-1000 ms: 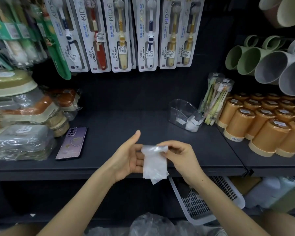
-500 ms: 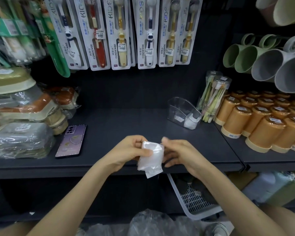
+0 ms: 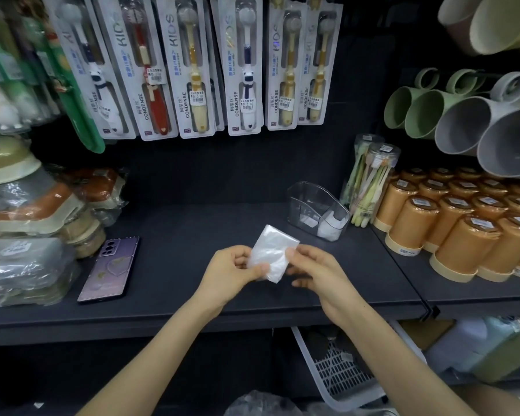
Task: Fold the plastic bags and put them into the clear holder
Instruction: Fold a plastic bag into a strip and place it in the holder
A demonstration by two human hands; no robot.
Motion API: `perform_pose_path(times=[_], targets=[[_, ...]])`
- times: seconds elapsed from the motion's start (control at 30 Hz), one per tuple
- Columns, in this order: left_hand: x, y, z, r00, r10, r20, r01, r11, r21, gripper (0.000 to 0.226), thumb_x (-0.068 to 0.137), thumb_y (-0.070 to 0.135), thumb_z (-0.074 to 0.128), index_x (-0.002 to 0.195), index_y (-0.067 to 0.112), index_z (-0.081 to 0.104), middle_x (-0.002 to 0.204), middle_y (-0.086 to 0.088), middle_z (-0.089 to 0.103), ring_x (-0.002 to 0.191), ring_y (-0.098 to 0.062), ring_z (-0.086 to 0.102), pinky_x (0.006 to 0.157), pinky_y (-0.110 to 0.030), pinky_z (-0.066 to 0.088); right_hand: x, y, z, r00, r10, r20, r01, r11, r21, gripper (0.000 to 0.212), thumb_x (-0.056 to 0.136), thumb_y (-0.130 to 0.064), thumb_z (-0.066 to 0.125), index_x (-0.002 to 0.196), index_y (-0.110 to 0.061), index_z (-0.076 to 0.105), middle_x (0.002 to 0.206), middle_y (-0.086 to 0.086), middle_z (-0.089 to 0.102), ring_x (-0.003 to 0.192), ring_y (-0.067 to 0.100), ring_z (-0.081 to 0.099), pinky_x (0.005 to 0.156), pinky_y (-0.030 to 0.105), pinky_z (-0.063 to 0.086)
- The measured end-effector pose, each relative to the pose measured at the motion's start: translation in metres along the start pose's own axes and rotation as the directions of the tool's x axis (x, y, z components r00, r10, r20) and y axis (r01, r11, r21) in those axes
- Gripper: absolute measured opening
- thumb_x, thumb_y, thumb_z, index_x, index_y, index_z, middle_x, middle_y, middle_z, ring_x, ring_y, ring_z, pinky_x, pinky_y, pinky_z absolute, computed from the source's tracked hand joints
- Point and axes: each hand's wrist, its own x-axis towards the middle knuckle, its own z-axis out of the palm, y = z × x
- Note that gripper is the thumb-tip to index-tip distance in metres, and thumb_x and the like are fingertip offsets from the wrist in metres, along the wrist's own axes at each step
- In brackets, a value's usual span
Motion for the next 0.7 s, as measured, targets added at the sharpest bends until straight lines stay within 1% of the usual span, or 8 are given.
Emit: perform_pose_path(times=[0.1, 0.17, 0.3, 0.37, 0.47, 0.57, 0.63, 0.7], targets=[[0.014, 0.000, 0.008, 1.000, 0.027, 0.015, -0.027, 0.999, 0.029, 0.012, 0.079, 0.007, 0.076, 0.089, 0.008, 0.069, 0.081, -0.003, 0.075, 0.074, -0.014, 0.072, 0.068, -0.017, 0.053, 0.006, 0.006, -0.007, 0.999, -0.002, -0.046, -0.004, 0.992, -0.127, 0.012, 0.087, -0.023, 0.069, 0.089, -0.012, 0.073, 0.078, -0.005, 0.071, 0.071, 0.002, 0.059, 0.065, 0.019, 0.046], [0.022, -0.002, 0.013, 0.998, 0.039, 0.049, -0.042, 0.997, 0.063, 0.013, 0.079, 0.010, 0.077, 0.089, 0.009, 0.069, 0.082, -0.002, 0.075, 0.075, -0.013, 0.071, 0.070, -0.017, 0.054, 0.011, 0.011, -0.010, 0.992, -0.027, -0.121, 0.012, 0.992, -0.123, 0.013, 0.087, -0.017, 0.069, 0.079, -0.008, 0.073, 0.069, -0.005, 0.067, 0.062, -0.001, 0.055, 0.058, 0.013, 0.042], [0.046, -0.011, 0.020, 0.992, 0.055, 0.112, -0.068, 0.991, 0.111, 0.026, 0.079, 0.016, 0.078, 0.103, 0.019, 0.068, 0.100, 0.006, 0.072, 0.093, -0.005, 0.067, 0.080, -0.014, 0.051, 0.023, 0.016, -0.028, 0.974, -0.043, -0.221, 0.019, 0.993, -0.113, 0.017, 0.087, -0.012, 0.068, 0.074, -0.003, 0.072, 0.066, -0.001, 0.065, 0.057, -0.002, 0.053, 0.054, 0.009, 0.040], [0.065, -0.015, 0.024, 0.995, 0.046, 0.089, -0.061, 0.982, 0.178, 0.035, 0.081, 0.022, 0.076, 0.113, 0.024, 0.063, 0.111, 0.013, 0.064, 0.104, -0.002, 0.060, 0.082, -0.011, 0.048, 0.031, 0.016, -0.046, 0.949, -0.033, -0.315, -0.001, 0.994, -0.110, 0.021, 0.087, -0.013, 0.068, 0.072, 0.002, 0.069, 0.066, 0.003, 0.061, 0.062, 0.006, 0.051, 0.054, 0.009, 0.039], [0.102, -0.014, 0.035, 1.000, 0.026, -0.017, -0.022, 0.979, 0.204, 0.041, 0.086, 0.034, 0.070, 0.123, 0.024, 0.056, 0.121, 0.009, 0.058, 0.111, -0.006, 0.054, 0.088, -0.016, 0.044, 0.044, 0.006, -0.076, 0.888, -0.009, -0.459, -0.030, 0.997, -0.077, 0.023, 0.086, -0.012, 0.069, 0.066, -0.003, 0.064, 0.060, -0.002, 0.051, 0.062, 0.010, 0.044, 0.047, 0.006, 0.035], [0.143, -0.007, 0.051, 0.997, -0.039, -0.064, 0.049, 0.986, 0.162, 0.060, 0.086, 0.043, 0.067, 0.137, 0.020, 0.046, 0.136, 0.000, 0.049, 0.124, -0.015, 0.048, 0.103, -0.030, 0.042, 0.067, -0.009, -0.101, 0.836, 0.089, -0.541, -0.075, 0.996, 0.049, 0.016, 0.085, -0.012, 0.071, 0.071, -0.010, 0.062, 0.065, -0.003, 0.053, 0.060, 0.010, 0.044, 0.048, 0.011, 0.037], [0.166, -0.004, 0.062, 0.996, -0.074, -0.058, 0.082, 0.986, 0.143, 0.075, 0.083, 0.047, 0.069, 0.145, 0.021, 0.036, 0.144, -0.003, 0.043, 0.131, -0.019, 0.043, 0.108, -0.034, 0.039, 0.091, -0.017, -0.111, 0.816, 0.169, -0.554, -0.140, 0.986, 0.094, 0.011, 0.083, -0.014, 0.074, 0.082, -0.011, 0.063, 0.073, -0.002, 0.057, 0.060, 0.009, 0.043, 0.050, 0.018, 0.035], [0.183, 0.000, 0.070, 0.991, -0.132, -0.038, 0.134, 0.988, 0.074, 0.085, 0.081, 0.047, 0.071, 0.150, 0.022, 0.027, 0.148, -0.004, 0.039, 0.133, -0.019, 0.041, 0.109, -0.034, 0.036, 0.113, -0.020, -0.116, 0.815, 0.233, -0.530, -0.222, 0.971, 0.086, 0.015, 0.081, -0.015, 0.075, 0.079, -0.013, 0.061, 0.071, -0.001, 0.056, 0.057, 0.009, 0.038, 0.048, 0.022, 0.028]])
